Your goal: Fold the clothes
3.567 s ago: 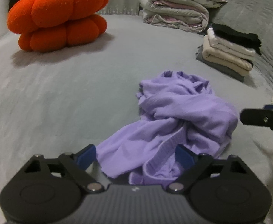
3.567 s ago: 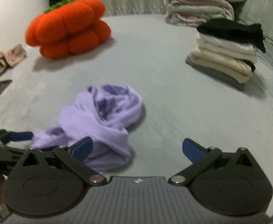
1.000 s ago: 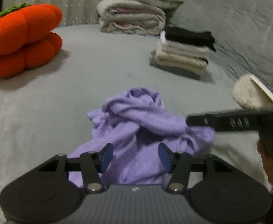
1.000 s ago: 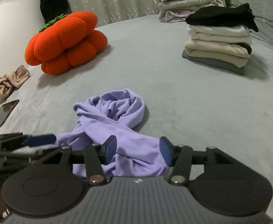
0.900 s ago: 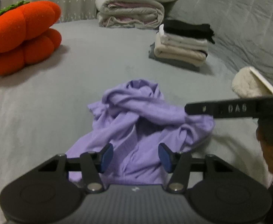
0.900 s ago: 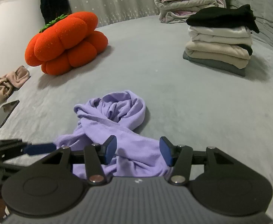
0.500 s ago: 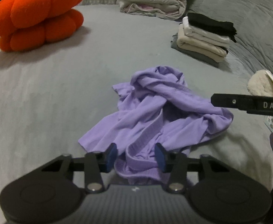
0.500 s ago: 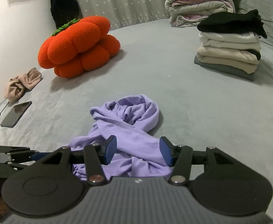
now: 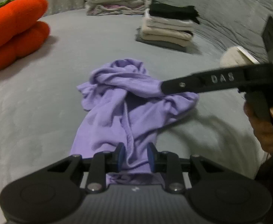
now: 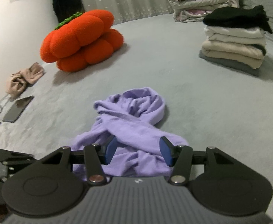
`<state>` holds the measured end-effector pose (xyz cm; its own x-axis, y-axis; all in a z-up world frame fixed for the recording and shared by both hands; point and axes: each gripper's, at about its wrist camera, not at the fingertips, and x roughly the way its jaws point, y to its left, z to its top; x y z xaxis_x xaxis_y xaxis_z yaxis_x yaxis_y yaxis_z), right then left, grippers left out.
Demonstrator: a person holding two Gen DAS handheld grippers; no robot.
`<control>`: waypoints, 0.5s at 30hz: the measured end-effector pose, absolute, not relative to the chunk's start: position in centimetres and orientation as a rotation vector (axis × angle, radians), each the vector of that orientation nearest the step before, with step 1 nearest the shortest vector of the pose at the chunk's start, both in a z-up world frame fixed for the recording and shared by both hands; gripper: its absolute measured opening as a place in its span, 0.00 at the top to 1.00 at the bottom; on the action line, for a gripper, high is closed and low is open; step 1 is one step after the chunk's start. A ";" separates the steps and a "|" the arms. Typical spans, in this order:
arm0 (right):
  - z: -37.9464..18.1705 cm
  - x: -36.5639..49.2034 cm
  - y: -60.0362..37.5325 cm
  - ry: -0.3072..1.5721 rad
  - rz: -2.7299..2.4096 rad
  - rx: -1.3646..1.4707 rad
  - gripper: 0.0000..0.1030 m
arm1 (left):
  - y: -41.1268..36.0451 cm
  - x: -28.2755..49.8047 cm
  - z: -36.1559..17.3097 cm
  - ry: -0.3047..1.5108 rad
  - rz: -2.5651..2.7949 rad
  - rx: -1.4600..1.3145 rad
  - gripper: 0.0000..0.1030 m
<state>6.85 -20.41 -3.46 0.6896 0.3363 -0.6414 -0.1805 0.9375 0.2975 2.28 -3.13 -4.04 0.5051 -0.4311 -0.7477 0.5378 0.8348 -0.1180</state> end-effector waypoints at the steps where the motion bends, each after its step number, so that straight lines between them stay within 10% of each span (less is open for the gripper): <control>1: -3.5 6.8 -20.4 0.764 0.317 0.241 0.47 | -3.2 2.2 -4.0 0.859 -0.597 0.139 0.74; 15: -5.5 8.1 -18.7 0.922 0.510 0.501 0.61 | 0.4 3.2 -2.4 0.818 -0.587 0.022 0.71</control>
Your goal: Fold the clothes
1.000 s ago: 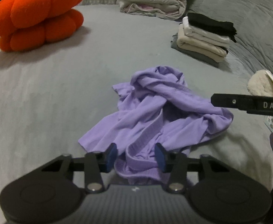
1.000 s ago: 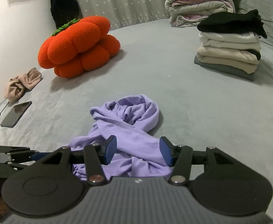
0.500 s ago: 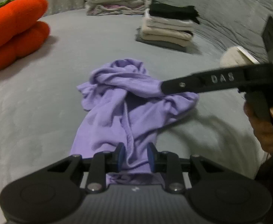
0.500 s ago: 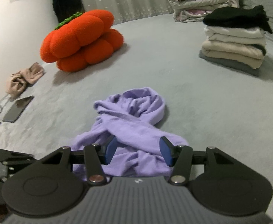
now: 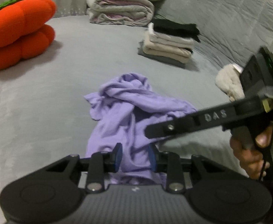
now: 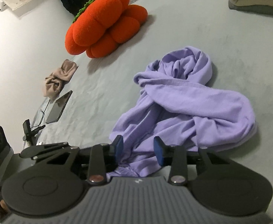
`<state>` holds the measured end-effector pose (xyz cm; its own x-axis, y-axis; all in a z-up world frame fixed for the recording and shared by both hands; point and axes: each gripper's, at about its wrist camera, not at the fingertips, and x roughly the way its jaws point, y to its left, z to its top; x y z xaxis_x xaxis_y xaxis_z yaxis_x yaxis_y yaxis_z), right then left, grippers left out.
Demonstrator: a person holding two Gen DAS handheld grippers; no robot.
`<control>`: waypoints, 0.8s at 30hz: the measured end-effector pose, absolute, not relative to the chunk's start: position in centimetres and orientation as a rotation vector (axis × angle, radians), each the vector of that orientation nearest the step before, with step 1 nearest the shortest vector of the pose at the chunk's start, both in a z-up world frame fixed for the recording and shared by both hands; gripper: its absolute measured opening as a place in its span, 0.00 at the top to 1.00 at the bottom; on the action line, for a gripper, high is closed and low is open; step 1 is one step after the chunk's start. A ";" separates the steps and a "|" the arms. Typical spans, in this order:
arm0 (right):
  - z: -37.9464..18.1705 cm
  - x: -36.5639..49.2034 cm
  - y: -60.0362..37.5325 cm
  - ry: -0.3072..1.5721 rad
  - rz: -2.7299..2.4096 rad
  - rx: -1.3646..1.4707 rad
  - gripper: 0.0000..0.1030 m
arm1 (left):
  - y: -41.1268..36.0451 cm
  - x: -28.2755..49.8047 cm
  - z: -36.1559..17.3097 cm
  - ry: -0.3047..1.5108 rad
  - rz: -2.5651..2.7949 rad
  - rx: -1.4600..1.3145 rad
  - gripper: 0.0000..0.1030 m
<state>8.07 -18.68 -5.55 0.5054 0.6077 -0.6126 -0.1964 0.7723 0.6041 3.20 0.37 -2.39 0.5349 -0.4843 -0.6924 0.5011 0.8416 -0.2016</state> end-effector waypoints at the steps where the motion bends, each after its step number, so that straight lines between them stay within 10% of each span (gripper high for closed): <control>1: -5.5 8.1 -18.6 0.922 0.510 0.498 0.61 | 0.7 3.4 -2.4 0.819 -0.579 0.011 0.71; 24: -6.4 6.2 -14.8 0.960 0.619 0.331 0.58 | 3.4 6.4 -5.7 0.948 -0.411 -0.119 0.73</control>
